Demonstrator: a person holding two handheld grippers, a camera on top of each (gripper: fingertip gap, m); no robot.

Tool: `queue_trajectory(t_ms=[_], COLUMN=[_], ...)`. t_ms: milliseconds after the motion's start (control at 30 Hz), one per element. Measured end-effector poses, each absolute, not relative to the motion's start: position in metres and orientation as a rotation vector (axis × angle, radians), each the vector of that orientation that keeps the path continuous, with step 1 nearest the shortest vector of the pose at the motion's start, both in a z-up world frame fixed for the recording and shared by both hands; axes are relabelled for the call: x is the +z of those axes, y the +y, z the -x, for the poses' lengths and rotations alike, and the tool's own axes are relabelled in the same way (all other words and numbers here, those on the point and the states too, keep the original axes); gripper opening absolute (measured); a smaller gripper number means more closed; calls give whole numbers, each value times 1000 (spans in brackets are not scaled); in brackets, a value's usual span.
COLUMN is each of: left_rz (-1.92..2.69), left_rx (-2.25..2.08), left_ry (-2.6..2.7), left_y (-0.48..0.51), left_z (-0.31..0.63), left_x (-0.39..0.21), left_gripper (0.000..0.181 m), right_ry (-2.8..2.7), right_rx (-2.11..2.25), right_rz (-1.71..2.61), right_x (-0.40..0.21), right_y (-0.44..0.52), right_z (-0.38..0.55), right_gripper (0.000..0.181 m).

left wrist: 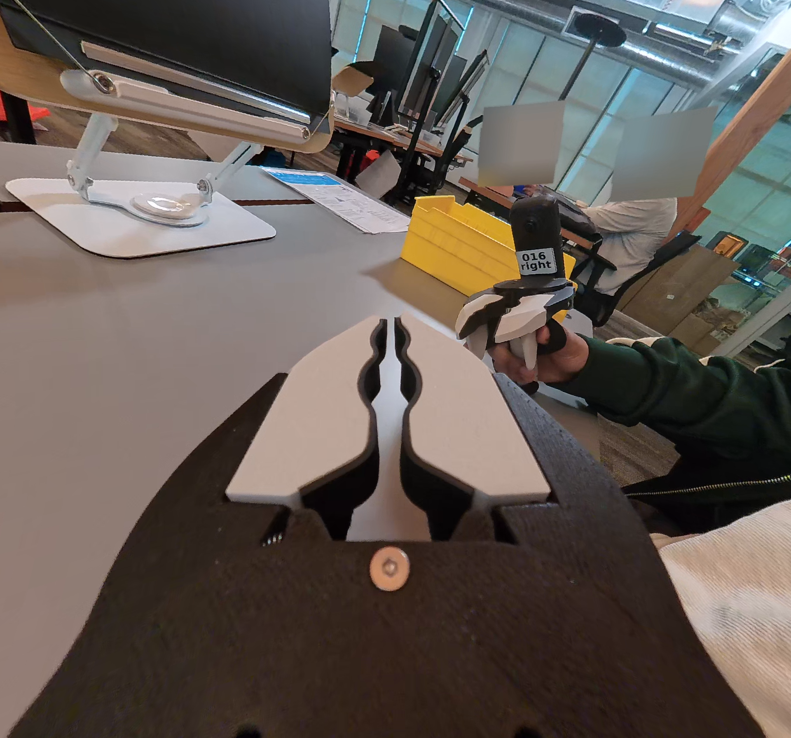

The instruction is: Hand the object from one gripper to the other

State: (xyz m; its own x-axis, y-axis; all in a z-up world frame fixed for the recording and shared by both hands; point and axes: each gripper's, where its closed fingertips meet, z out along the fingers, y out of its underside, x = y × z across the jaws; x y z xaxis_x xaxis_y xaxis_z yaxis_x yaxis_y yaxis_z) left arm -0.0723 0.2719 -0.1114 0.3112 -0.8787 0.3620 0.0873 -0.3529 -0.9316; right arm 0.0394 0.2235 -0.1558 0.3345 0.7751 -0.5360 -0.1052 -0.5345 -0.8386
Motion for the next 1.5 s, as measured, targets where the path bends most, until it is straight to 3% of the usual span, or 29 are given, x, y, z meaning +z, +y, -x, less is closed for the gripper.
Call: queue_trajectory(t_ms=[300, 433, 533, 667, 800, 900, 1033, 1500], left_rz=[1455, 1495, 1689, 1915, 2246, 2365, 2531, 2578], left_rx=[-1256, -1044, -847, -761, -987, -1242, -1124, -1215], left_ry=[659, 617, 585, 389, 164, 45, 60, 120], left_y=[273, 295, 323, 369, 396, 395, 397, 400], left_z=[92, 137, 196, 291, 350, 351, 352, 341], left_x=[-67, -32, -25, -43, -104, -135, -173, -180], left_gripper=[18, 20, 35, 37, 39, 38, 32, 28], right_ry=[-595, -592, -595, -630, -671, -697, -714, -694], right_rx=[1320, 1323, 1321, 1294, 1260, 1238, 1223, 1258], right_rz=[1760, 1761, 1760, 1762, 1771, 1784, 1795, 1786], right_x=[-156, -156, -156, -157, -158, -161, -163, -161], right_y=[224, 223, 220, 218, 215, 214, 213, 214], right_z=[-40, -39, -37, -34, -30, -28, -26, -28], right_gripper=[28, 28, 28, 28, 28, 27, 27, 27])
